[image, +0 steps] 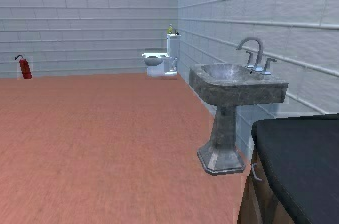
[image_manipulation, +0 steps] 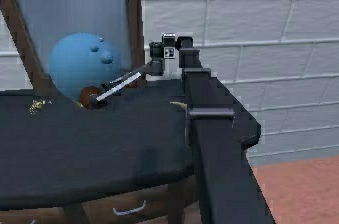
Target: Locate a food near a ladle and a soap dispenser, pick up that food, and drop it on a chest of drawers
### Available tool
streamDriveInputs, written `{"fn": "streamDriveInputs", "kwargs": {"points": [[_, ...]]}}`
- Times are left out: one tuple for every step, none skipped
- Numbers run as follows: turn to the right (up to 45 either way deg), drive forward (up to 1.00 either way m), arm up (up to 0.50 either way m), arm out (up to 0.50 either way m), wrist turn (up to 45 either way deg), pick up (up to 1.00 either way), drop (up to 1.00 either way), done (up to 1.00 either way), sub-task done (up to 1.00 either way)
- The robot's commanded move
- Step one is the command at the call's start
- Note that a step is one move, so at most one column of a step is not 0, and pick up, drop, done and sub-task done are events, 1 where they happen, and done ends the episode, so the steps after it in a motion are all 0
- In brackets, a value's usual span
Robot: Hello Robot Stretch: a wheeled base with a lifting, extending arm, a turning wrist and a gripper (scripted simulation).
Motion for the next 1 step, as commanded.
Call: {"fn": "streamDriveInputs", "kwargs": {"points": [[0.0,0.0,0.0,0.0,42.0,0.0,0.0,0.0,0.0]]}}
